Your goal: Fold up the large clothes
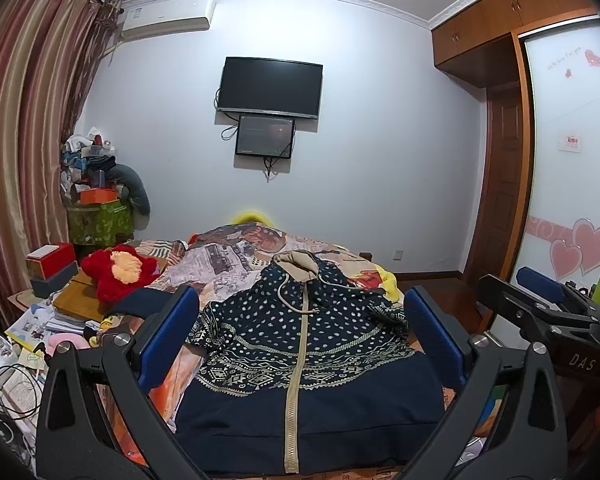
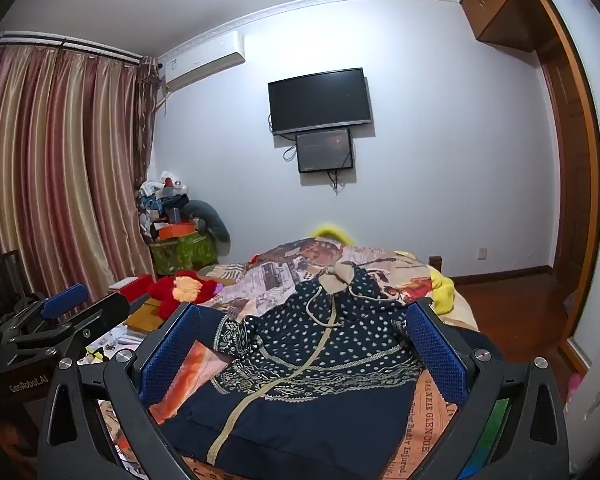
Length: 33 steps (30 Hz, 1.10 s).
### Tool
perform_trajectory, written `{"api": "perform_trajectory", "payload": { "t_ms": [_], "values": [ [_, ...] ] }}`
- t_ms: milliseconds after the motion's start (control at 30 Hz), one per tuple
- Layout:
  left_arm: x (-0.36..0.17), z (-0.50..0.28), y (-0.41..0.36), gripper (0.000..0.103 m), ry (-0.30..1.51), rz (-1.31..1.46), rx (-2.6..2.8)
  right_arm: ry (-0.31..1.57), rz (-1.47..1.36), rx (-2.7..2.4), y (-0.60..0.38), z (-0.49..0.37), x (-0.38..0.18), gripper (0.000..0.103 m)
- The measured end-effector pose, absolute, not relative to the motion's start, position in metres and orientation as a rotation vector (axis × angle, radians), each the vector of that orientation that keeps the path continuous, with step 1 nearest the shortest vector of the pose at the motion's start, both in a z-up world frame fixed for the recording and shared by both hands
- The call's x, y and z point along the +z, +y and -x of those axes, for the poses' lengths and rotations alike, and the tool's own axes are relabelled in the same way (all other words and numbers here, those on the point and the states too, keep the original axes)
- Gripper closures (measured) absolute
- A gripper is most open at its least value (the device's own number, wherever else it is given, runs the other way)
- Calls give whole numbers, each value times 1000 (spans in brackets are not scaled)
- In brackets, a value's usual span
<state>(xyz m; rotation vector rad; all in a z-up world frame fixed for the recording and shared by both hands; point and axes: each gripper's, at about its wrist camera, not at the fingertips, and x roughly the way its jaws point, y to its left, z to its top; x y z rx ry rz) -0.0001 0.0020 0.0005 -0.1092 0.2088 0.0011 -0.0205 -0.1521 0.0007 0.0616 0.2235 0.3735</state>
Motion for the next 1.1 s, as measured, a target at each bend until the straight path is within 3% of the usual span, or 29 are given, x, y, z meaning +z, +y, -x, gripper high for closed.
{"api": "perform_trajectory", "payload": {
  "t_ms": [1100],
  "values": [
    [0, -1, 1, 0, 210, 115, 0, 217, -62, 359, -150, 17, 4, 0]
  ]
}}
